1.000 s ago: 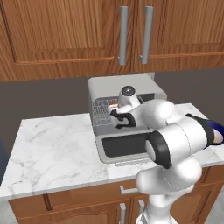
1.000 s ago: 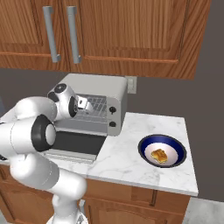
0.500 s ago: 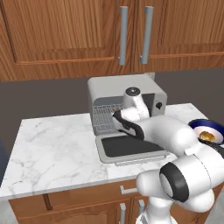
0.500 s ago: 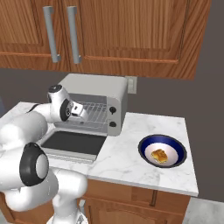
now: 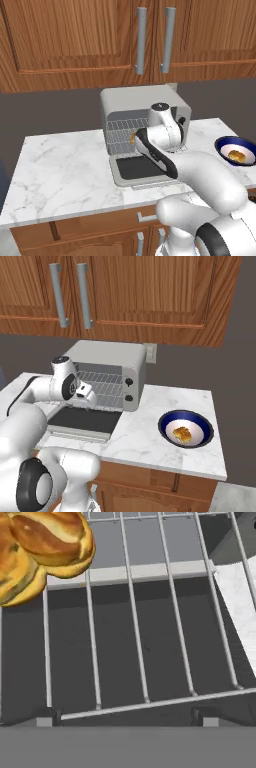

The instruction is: Pick up the heated bread from the toaster oven and place it in the bowl. Then move the bread bowl to the dining counter.

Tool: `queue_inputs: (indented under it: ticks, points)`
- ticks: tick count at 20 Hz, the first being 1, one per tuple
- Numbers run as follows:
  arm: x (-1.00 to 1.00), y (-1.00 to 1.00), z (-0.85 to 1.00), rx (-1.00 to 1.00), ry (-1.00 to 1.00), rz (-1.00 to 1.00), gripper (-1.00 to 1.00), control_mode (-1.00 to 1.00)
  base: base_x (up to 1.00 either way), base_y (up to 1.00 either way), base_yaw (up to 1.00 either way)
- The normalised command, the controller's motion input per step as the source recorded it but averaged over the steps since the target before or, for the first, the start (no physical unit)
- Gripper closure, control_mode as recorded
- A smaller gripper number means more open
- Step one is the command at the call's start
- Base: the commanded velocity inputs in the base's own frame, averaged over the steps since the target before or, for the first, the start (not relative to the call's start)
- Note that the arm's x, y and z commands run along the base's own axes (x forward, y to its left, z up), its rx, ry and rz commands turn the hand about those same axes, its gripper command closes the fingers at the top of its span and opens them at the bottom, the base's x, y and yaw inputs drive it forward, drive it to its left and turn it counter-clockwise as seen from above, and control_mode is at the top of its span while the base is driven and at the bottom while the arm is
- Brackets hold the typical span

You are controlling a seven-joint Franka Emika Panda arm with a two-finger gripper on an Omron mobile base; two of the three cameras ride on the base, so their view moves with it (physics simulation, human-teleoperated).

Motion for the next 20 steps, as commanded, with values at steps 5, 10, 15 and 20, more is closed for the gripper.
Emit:
queue_inputs:
  ticks: [5, 10, 15, 20]
  points:
    - [-0.98, -0.12, 0.07, 0.02, -0.07, 0.00, -1.00, -1.00, 0.00, 0.00, 0.00]
    - [-0.17, 0.21, 0.94, 0.00, -0.36, 0.00, -1.00, -1.00, 0.00, 0.00, 0.00]
    - [0.06, 0.27, 0.98, -0.03, -0.17, 0.00, -1.00, -1.00, 0.00, 0.00, 0.00]
    - [0.29, 0.34, 0.36, 0.00, -0.07, 0.02, -1.00, -1.00, 0.00, 0.00, 0.00]
